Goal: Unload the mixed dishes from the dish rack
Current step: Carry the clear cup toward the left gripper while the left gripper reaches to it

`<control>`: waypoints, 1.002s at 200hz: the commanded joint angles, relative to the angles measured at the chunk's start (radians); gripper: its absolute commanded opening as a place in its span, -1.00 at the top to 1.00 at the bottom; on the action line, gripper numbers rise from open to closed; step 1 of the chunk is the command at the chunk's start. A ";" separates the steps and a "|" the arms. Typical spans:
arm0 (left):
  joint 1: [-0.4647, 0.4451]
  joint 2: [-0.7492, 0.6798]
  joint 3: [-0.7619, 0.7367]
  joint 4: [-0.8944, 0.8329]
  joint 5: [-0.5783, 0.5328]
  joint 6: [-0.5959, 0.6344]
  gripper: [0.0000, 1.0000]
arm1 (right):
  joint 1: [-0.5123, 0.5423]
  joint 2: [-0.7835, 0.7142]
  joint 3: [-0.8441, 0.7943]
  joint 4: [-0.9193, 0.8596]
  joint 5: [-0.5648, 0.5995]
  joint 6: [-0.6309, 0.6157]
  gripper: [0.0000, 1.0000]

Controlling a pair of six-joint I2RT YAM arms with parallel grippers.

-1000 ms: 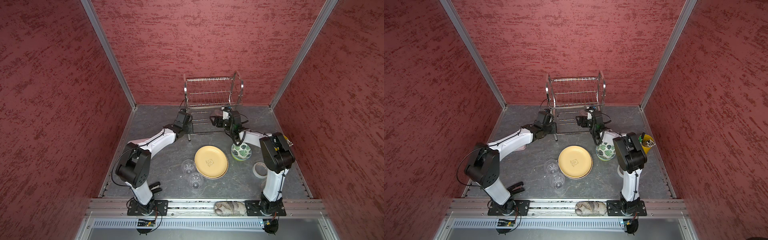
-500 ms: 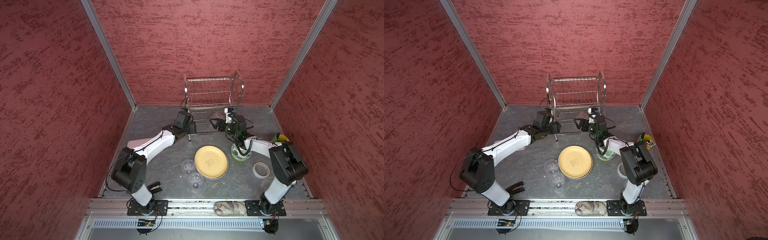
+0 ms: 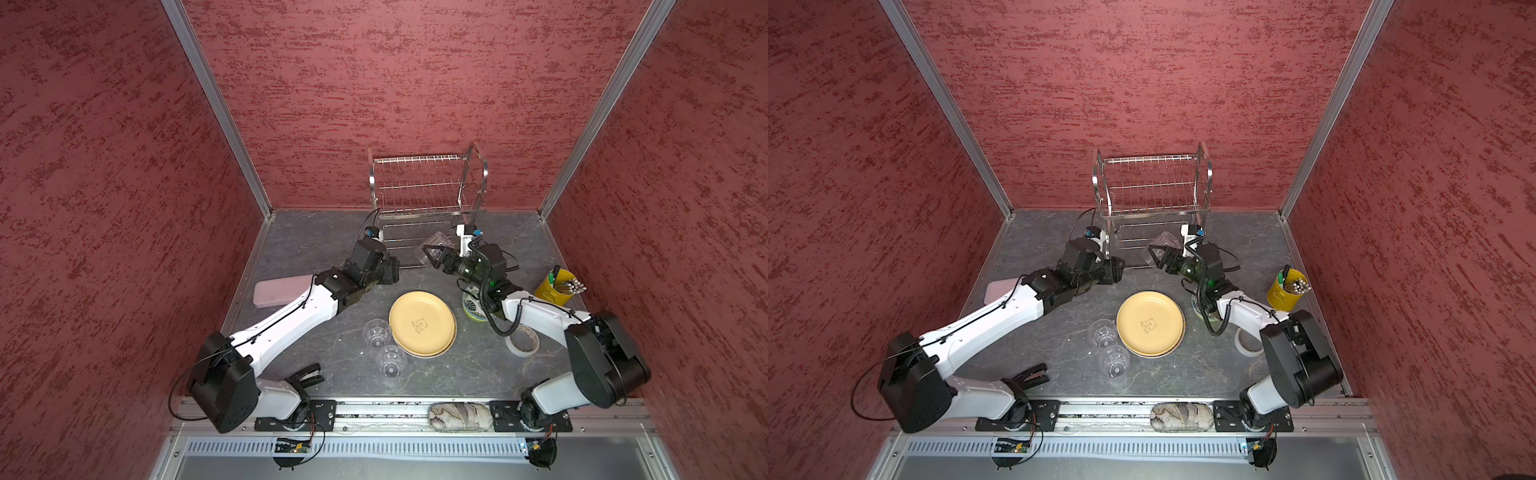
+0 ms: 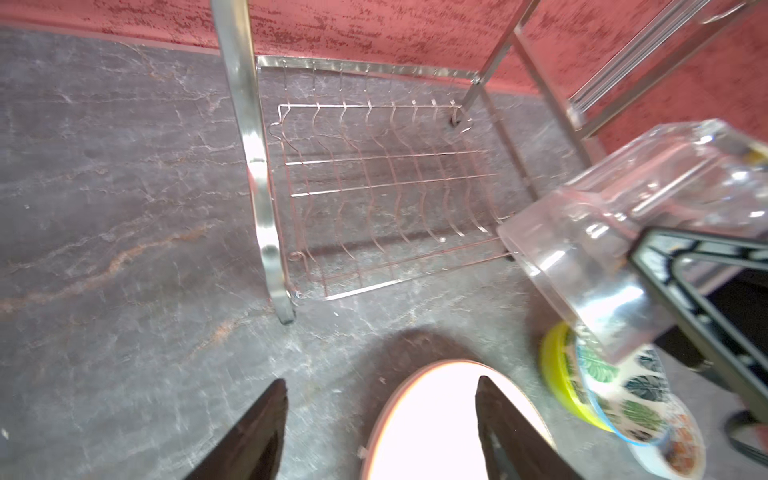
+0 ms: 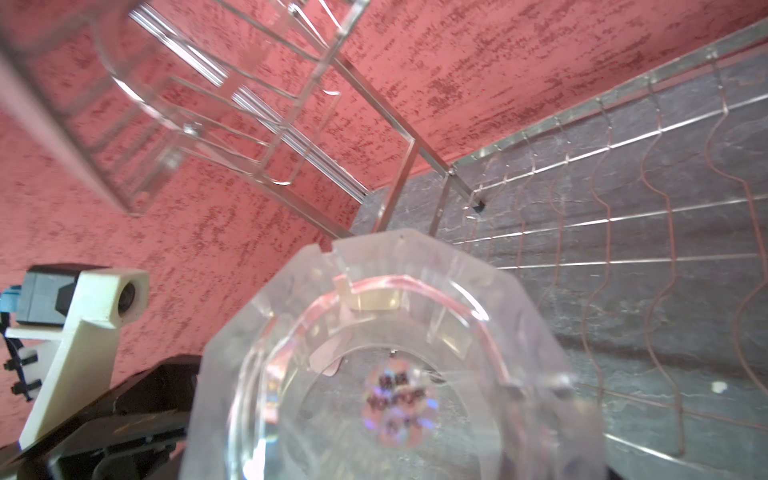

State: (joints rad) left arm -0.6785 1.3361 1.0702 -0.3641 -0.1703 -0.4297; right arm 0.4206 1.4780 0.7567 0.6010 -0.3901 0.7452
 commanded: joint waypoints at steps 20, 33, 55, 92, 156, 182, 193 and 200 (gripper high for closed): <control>-0.072 -0.104 -0.044 -0.001 -0.027 -0.062 -0.74 | 0.020 -0.118 -0.041 0.078 -0.008 0.066 0.35; -0.085 -0.122 -0.051 0.017 -0.001 -0.083 -0.82 | 0.023 -0.141 -0.052 0.086 -0.017 0.087 0.35; -0.116 -0.135 -0.055 0.063 0.034 -0.108 -0.99 | 0.025 -0.167 -0.073 0.124 -0.043 0.138 0.35; -0.158 -0.143 -0.084 0.219 0.161 -0.120 -0.99 | 0.027 -0.186 -0.087 0.166 -0.082 0.202 0.36; -0.141 -0.147 -0.150 0.473 0.319 -0.190 -0.92 | 0.029 -0.201 -0.105 0.239 -0.124 0.287 0.36; -0.123 -0.118 -0.140 0.530 0.356 -0.206 -0.60 | 0.028 -0.208 -0.121 0.287 -0.135 0.332 0.37; -0.118 -0.107 -0.135 0.551 0.372 -0.211 -0.51 | 0.028 -0.211 -0.128 0.302 -0.137 0.349 0.37; -0.117 -0.102 -0.133 0.566 0.381 -0.215 -0.47 | 0.030 -0.214 -0.132 0.309 -0.138 0.356 0.37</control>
State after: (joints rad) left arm -0.8062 1.2072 0.9249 0.1055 0.1516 -0.6247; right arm 0.4419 1.2968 0.6346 0.7967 -0.5076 1.0374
